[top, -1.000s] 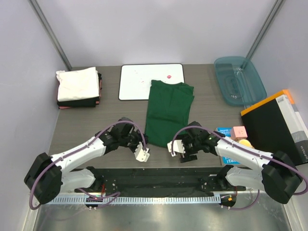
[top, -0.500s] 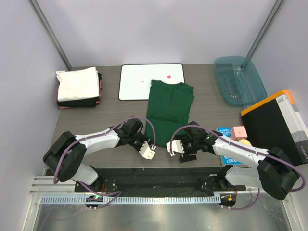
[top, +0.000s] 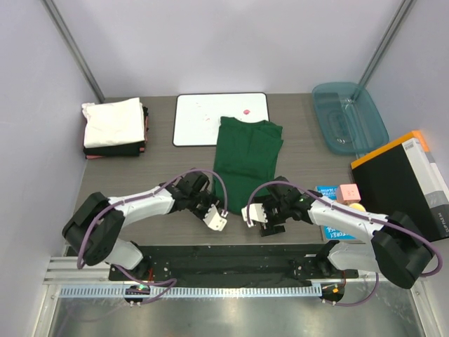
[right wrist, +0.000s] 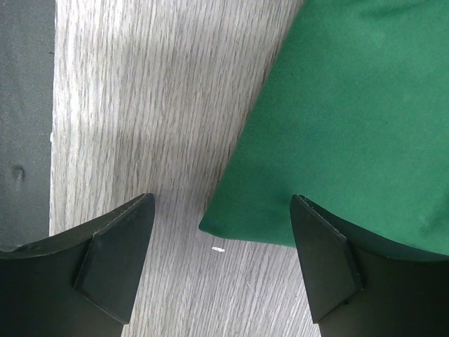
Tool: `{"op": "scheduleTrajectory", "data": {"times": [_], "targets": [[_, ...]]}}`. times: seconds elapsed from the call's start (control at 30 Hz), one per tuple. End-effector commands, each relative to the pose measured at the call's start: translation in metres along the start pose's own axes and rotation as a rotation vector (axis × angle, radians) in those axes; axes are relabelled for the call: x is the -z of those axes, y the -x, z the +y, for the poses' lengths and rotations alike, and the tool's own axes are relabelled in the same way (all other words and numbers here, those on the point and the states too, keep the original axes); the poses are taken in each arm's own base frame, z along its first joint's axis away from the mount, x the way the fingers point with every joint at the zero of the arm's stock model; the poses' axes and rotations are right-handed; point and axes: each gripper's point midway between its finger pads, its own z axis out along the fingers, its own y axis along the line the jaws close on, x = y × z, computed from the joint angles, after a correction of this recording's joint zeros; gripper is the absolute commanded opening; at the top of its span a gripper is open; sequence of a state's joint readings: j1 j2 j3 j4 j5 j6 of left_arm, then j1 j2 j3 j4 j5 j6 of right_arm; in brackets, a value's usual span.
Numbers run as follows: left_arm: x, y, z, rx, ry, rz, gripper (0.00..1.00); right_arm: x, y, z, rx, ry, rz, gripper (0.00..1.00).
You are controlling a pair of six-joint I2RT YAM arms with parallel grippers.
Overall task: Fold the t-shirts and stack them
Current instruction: Grab one side of the 2/3 rectangular tshirt with both arms
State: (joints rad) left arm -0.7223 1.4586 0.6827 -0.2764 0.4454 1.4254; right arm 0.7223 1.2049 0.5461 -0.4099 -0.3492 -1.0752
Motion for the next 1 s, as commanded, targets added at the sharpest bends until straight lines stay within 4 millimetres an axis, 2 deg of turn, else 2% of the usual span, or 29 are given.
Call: {"op": "scheduleTrajectory", "data": {"times": [0.0, 0.03, 0.07, 0.23, 0.33, 0.5, 0.67, 0.83, 0.97], "targets": [[0.028, 0.020, 0.003, 0.004, 0.040, -0.048, 0.73, 0.003, 0.006, -0.008, 0.016, -0.011, -0.012, 0.84], [0.037, 0.026, 0.007, -0.003, 0.070, -0.059, 0.79, 0.003, 0.005, -0.008, 0.015, -0.009, -0.012, 0.84], [0.039, 0.029, 0.001, -0.004, 0.056, -0.069, 0.81, 0.004, 0.006, -0.009, 0.017, -0.011, -0.011, 0.84], [0.049, 0.035, -0.005, -0.007, 0.051, -0.081, 0.82, 0.002, 0.006, -0.011, 0.012, -0.003, -0.013, 0.84], [0.042, 0.032, 0.001, -0.016, 0.074, -0.081, 0.82, 0.002, 0.007, -0.012, 0.015, -0.001, -0.015, 0.84], [0.018, 0.011, 0.005, -0.003, 0.062, -0.030, 0.83, 0.002, 0.007, -0.014, 0.012, -0.008, -0.011, 0.84], [0.004, -0.002, 0.022, -0.008, 0.093, 0.000, 0.81, 0.003, 0.005, -0.014, 0.001, -0.008, -0.010, 0.84], [-0.007, -0.011, 0.011, -0.005, 0.044, 0.018, 0.79, 0.001, 0.001, -0.011, 0.003, 0.003, -0.005, 0.84], [-0.010, -0.010, -0.004, -0.004, -0.021, 0.001, 0.70, -0.002, -0.006, -0.005, 0.030, 0.025, 0.006, 0.84]]}}
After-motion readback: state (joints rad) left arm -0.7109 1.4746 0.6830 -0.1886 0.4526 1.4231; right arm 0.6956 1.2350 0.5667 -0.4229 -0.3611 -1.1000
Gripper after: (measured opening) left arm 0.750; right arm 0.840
